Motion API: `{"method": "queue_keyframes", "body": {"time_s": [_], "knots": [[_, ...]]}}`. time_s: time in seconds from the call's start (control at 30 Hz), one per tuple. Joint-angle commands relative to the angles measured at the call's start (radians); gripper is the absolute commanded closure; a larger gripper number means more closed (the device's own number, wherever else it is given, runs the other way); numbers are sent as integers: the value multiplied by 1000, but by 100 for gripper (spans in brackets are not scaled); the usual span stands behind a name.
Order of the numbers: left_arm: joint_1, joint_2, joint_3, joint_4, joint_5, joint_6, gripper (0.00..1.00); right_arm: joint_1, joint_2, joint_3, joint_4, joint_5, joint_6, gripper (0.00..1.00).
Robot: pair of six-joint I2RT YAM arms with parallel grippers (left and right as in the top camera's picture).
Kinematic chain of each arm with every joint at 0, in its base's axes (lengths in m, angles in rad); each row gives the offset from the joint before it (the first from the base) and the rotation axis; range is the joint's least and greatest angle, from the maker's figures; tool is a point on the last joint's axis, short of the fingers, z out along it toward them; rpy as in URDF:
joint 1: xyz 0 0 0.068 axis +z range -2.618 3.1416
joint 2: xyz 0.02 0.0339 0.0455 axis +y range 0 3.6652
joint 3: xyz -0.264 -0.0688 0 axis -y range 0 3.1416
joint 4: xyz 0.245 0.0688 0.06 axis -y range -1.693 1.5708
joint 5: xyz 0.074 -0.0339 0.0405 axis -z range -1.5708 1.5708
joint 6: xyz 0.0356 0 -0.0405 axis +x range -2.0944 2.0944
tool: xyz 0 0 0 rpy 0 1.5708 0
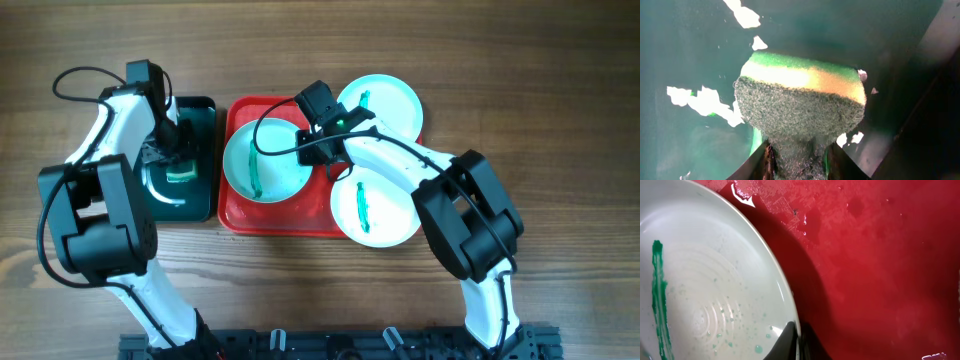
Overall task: Clean dirty plates on tray and stack at the side
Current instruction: 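Grasp the green sponge with the left gripper and lift it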
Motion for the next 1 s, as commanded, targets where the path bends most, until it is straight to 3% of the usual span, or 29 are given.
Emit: {"method": "queue_keyframes", "body": {"time_s": [0.0,0.07,0.57,0.77,0.97], "knots": [[-4,-16,-37,19,19,16,82,6,26,7,10,-6,-3,94],[-4,-16,-37,28,19,14,96,6,26,7,15,-27,0,96],[-4,-45,-29,32,66,-3,96,-2,24,7,24,-43,-23,96],[-5,-125,39,-48,74,-3,96,-30,24,7,35,-63,-25,96],[-6,-253,57,-99,249,-3,96,-43,24,7,32,-78,-26,96]]}}
